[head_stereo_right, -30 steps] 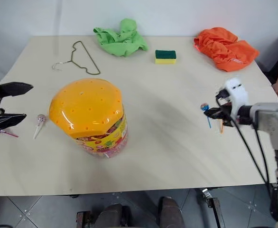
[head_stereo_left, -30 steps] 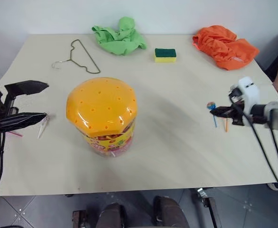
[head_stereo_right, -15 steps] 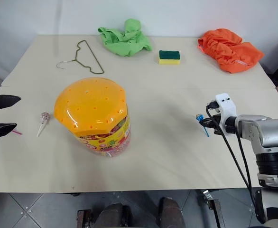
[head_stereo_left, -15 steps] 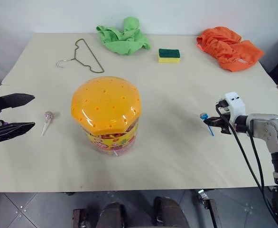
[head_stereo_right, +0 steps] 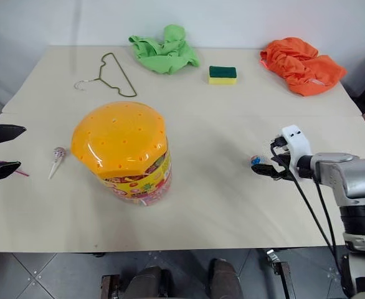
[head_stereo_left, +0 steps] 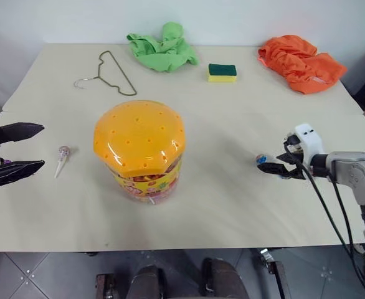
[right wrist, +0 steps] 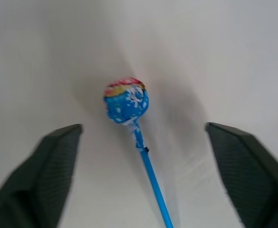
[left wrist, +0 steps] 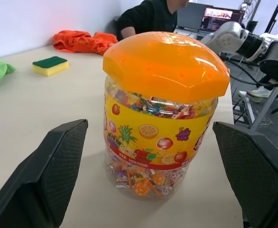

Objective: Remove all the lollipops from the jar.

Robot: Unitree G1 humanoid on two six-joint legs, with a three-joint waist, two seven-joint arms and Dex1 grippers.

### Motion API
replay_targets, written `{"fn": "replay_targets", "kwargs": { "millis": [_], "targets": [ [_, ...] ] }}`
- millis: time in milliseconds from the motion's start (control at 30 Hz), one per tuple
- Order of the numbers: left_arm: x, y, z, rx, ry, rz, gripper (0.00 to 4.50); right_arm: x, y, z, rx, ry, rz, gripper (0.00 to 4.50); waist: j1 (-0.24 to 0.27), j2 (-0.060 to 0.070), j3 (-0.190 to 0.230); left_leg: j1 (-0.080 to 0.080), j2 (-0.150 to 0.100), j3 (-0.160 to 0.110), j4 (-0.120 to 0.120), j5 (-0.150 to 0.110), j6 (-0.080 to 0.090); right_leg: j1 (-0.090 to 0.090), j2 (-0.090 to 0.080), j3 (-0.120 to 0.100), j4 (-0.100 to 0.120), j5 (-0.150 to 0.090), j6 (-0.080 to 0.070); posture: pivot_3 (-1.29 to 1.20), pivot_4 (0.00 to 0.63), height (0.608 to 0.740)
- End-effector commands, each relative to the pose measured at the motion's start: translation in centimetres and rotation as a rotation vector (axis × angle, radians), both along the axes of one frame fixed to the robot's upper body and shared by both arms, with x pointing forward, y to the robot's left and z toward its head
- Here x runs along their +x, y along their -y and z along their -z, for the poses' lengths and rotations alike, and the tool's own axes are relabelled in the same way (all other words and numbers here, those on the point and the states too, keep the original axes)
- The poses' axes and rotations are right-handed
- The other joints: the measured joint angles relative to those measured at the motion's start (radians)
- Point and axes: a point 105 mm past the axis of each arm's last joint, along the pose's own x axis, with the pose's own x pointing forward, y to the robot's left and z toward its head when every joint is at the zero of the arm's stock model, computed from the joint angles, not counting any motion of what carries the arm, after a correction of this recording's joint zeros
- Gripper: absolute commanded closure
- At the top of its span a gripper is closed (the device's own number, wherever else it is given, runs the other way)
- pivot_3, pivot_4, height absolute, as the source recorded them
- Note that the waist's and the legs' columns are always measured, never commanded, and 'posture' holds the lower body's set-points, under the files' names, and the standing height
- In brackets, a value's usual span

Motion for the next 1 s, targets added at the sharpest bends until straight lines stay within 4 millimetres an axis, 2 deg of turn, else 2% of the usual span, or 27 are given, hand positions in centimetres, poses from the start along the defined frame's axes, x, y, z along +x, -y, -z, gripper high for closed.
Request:
{"fn": "replay_targets", "kwargs": {
  "millis": [33,200,233,300,367,433,500,567,667,733,833,1000],
  "targets": [
    [-1.3,0.2,-0.8,0.041,0.033,0.092,0.00,-1.5,-1.0,-3.8,0.038,0.137,-0.133,0.01,0.000,0.000,0.000,0.000,0.000,0.000,0.000,0.000,0.000,0.000,0.000,0.000,0.000,0.000,0.000,0.00,0.150,0.740],
    [-1.4,0.1,-0.4,0.030,0.017,0.088,0.00,-4.5,-3.8,-6.6,0.117,0.243,-0.386,0.01,0.000,0.000,0.000,0.000,0.000,0.000,0.000,0.000,0.000,0.000,0.000,0.000,0.000,0.000,0.000,0.00,0.150,0.740],
    [-1.1,0.0,-0.1,0.035,0.014,0.054,0.00,-5.5,-5.1,-7.0,0.144,0.274,-0.471,0.01,0.000,0.000,0.000,0.000,0.000,0.000,0.000,0.000,0.000,0.000,0.000,0.000,0.000,0.000,0.000,0.00,0.150,0.740],
    [-0.9,-0.1,0.7,0.021,-0.013,0.022,0.00,-7.4,-7.0,-6.8,0.169,0.298,-0.616,0.01,0.000,0.000,0.000,0.000,0.000,0.000,0.000,0.000,0.000,0.000,0.000,0.000,0.000,0.000,0.000,0.00,0.150,0.740],
    [-0.3,-0.2,1.4,0.006,-0.044,-0.032,0.00,-8.4,-7.9,-5.8,0.158,0.305,-0.696,0.01,0.001,0.000,0.000,0.001,0.000,0.000,0.000,0.000,0.000,0.000,0.001,0.000,0.000,0.000,0.000,0.00,0.150,0.740],
    [0.8,-0.6,2.1,-0.002,-0.057,-0.144,0.00,-8.6,-8.3,-4.7,0.137,0.296,-0.719,0.01,0.001,-0.001,0.000,0.001,0.000,0.000,0.000,0.000,0.000,0.001,0.000,0.000,0.000,0.000,0.000,0.00,0.150,0.740],
    [3.1,-1.7,3.7,0.023,-0.095,-0.390,0.00,-8.5,-8.6,-3.0,0.110,0.287,-0.736,0.01,0.006,-0.001,-0.001,0.001,0.000,-0.001,0.001,0.000,0.000,0.001,0.000,0.001,0.000,0.000,0.001,0.00,0.150,0.740],
    [3.6,-1.2,6.4,0.047,-0.155,-0.450,0.00,-7.4,-8.9,-1.5,0.144,0.293,-0.684,0.01,0.007,-0.003,-0.002,0.002,0.000,-0.002,0.001,0.000,0.000,0.003,-0.001,0.001,0.000,0.000,0.001,0.00,0.150,0.740],
    [3.8,-0.7,9.3,0.047,-0.262,-0.554,0.00,-6.7,-9.5,-0.6,0.194,0.303,-0.645,0.01,0.004,-0.003,-0.002,0.004,-0.001,-0.003,0.001,0.000,0.000,0.003,-0.001,0.002,0.002,0.001,0.001,0.00,0.150,0.740],
    [2.3,1.3,9.6,-0.021,-0.273,-0.410,0.00,-7.3,-10.0,0.0,0.209,0.289,-0.670,0.01,0.003,-0.003,-0.002,0.004,-0.001,-0.005,0.001,0.000,0.000,0.002,-0.001,0.002,0.003,0.001,0.001,0.00,0.150,0.740],
    [1.8,2.0,10.2,-0.074,-0.297,-0.430,0.00,-7.9,-10.3,1.0,0.213,0.273,-0.677,0.01,0.009,-0.004,-0.002,0.003,-0.001,-0.008,0.001,0.000,0.000,0.002,-0.001,0.002,0.003,0.000,0.001,0.00,0.150,0.740],
    [0.6,3.2,11.5,-0.073,-0.268,-0.421,0.00,-7.4,-10.0,2.8,0.202,0.278,-0.609,0.01,0.022,-0.004,-0.003,0.005,-0.001,-0.008,0.001,0.000,0.000,0.004,-0.001,0.003,0.003,0.000,0.001,0.00,0.150,0.740]
  ]
}}
